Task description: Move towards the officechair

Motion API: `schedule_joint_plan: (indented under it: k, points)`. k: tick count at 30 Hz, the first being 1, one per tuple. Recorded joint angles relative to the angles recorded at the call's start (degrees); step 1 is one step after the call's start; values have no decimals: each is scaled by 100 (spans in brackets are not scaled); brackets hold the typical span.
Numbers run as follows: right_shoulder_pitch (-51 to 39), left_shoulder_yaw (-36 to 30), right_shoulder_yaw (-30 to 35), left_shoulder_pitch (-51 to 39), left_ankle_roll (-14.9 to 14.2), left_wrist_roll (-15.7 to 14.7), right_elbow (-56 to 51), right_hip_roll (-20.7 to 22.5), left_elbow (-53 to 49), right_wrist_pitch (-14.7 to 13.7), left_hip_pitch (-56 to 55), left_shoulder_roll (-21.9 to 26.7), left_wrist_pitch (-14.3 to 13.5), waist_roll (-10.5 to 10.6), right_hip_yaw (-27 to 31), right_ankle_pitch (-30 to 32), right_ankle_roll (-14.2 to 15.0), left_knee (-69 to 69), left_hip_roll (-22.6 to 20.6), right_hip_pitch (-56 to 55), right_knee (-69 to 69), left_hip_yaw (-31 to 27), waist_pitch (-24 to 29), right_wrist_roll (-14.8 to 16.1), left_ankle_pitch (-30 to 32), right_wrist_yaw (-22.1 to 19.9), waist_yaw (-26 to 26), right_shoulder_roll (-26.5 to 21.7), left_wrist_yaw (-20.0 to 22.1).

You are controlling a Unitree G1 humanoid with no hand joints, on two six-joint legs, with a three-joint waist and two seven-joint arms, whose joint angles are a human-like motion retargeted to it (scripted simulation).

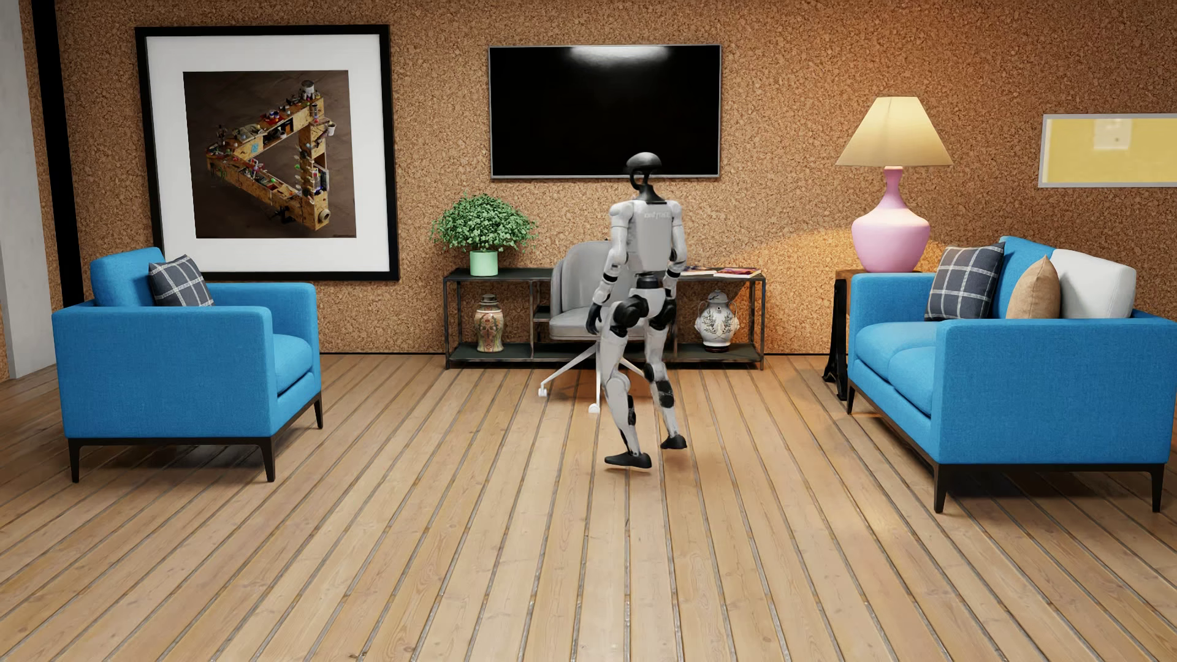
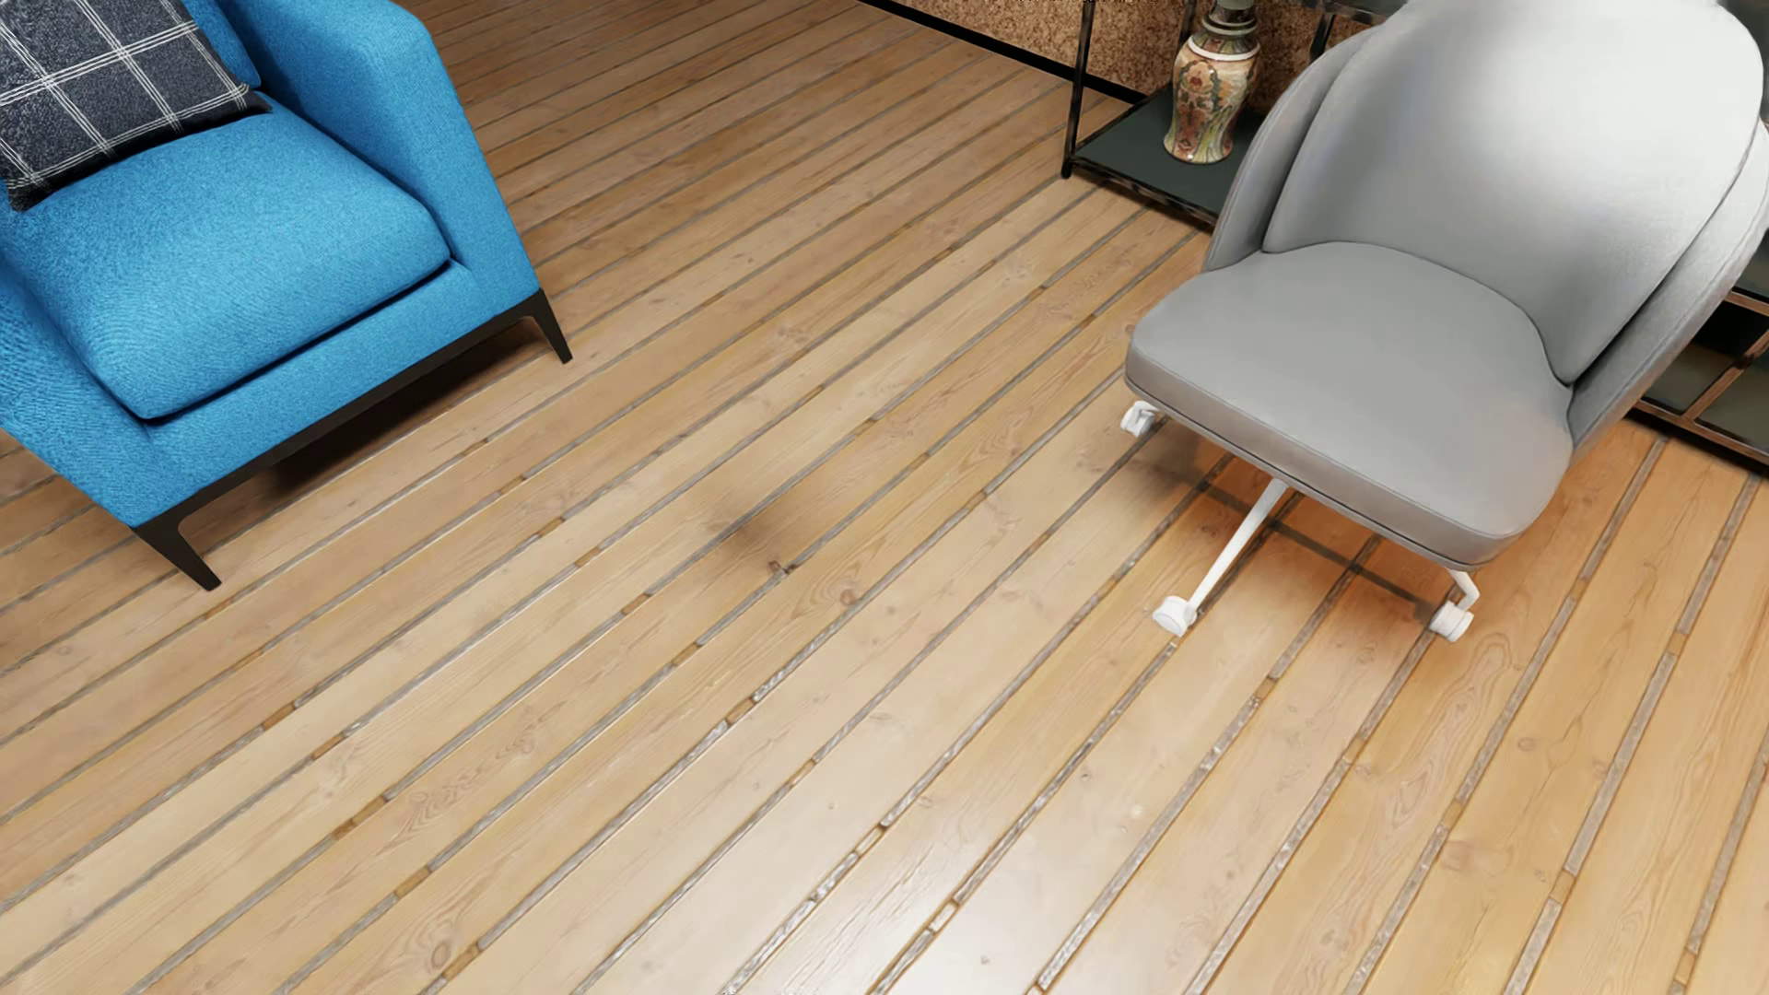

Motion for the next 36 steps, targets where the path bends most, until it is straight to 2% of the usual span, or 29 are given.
schedule_joint_plan:
  k: [2, 4, 6, 7, 9, 13, 17, 20, 22, 24, 26, 28, 29, 30, 32, 36]
  points:
    - [89, -15, 14, -80, -90, -44, 58, 199, 35, -4, 14, 36, 9, -13, 732, -139, 254, -41, -48, -257, -178, -305, -1, -30, 17, 101, -34, -42, 33]
    - [167, -5, -45, -159, -193, -122, 117, 565, 41, 19, -16, 61, 2, -1, 1616, -308, 519, -42, -44, -239, -982, -660, -19, -47, 37, 135, -51, -41, 89]
    - [245, 5, -102, -217, -307, -209, 184, 1030, 15, 43, -26, 105, -10, 25, 2608, -68, 781, -68, 9, 22, -2001, -1054, -41, -56, 76, 136, -53, 8, 126]
    - [283, 7, -103, -243, -368, -243, 216, 1077, 7, 45, -35, 135, -9, 30, 2583, 54, 861, -73, 56, 171, -2229, -1231, -45, -74, 101, 138, -24, 39, 147]
    - [339, 45, -32, -287, -502, -320, 268, 1072, 19, 29, -122, 169, 18, 21, 2011, -166, 552, 17, 151, 460, -2505, -1570, -57, -143, 126, 150, 45, 71, 218]
    - [263, 171, 283, -173, -759, -517, 398, 1361, 102, -6, -170, 171, 46, 72, 1349, -161, 321, -122, 446, 919, -3086, -2119, -85, -402, 339, 249, 124, -34, 358]
    - [70, 106, 169, 35, -894, -616, 177, 1659, 273, -25, -452, 161, 77, 141, 936, -248, 106, 144, 738, 995, -3122, -2472, -68, -188, 527, 35, 140, -125, 220]
    - [21, 126, 91, 139, -864, -683, -13, 1771, 387, -119, -945, 145, 157, 174, 664, -344, -4, 846, 973, 999, -3079, -2270, -33, 8, 835, -93, 142, -189, 147]
    - [-15, 387, 147, 232, -814, -959, -76, 1822, 315, -201, -1329, 89, 181, 205, 481, -390, -51, 1416, 1288, 1010, -3074, -1723, -11, 16, 1078, -86, 153, -238, 209]
    - [-60, 539, 214, 322, -617, -1085, -140, 1872, 179, -244, -1569, 88, 125, 246, 351, -421, -81, 1777, 1571, 1027, -3079, -1138, -1, 2, 1006, -68, 195, -240, 304]
    - [-109, 589, 266, 389, -482, -1053, -180, 1900, 72, -273, -1685, 110, 110, 268, 296, -443, -93, 1787, 1416, 1080, -3102, -1049, -7, 14, 690, -81, 253, -183, 353]
    - [-128, 558, 388, 390, -670, -899, -177, 1907, 90, -323, -1681, 138, 119, 265, 291, -442, -91, 1380, 970, 1168, -3165, -1454, -30, -13, 496, -42, 287, -145, 371]
    - [-155, 542, 471, 401, -676, -820, -154, 1900, 99, -333, -1614, 141, 124, 259, 306, -427, -90, 1063, 689, 1227, -3221, -1765, -47, -46, 673, 2, 294, -132, 362]
    - [-186, 552, 545, 417, -374, -780, -128, 1881, 104, -334, -1438, 117, 123, 253, 326, -402, -90, 737, 530, 1293, -3296, -1838, -68, -77, 898, 45, 287, -127, 349]
    - [-249, 616, 638, 448, -271, -764, -62, 1808, 121, -300, -1065, 30, 134, 241, 441, -398, -71, 251, 475, 1355, -3309, -1570, -102, -116, 798, 74, 270, -114, 342]
    - [-230, 513, 530, 348, -308, -594, 71, 1574, 186, -197, -666, -108, 196, 174, 733, -396, 67, -98, 344, 1267, -2907, -1208, -112, -85, 790, -63, 239, 10, 249]
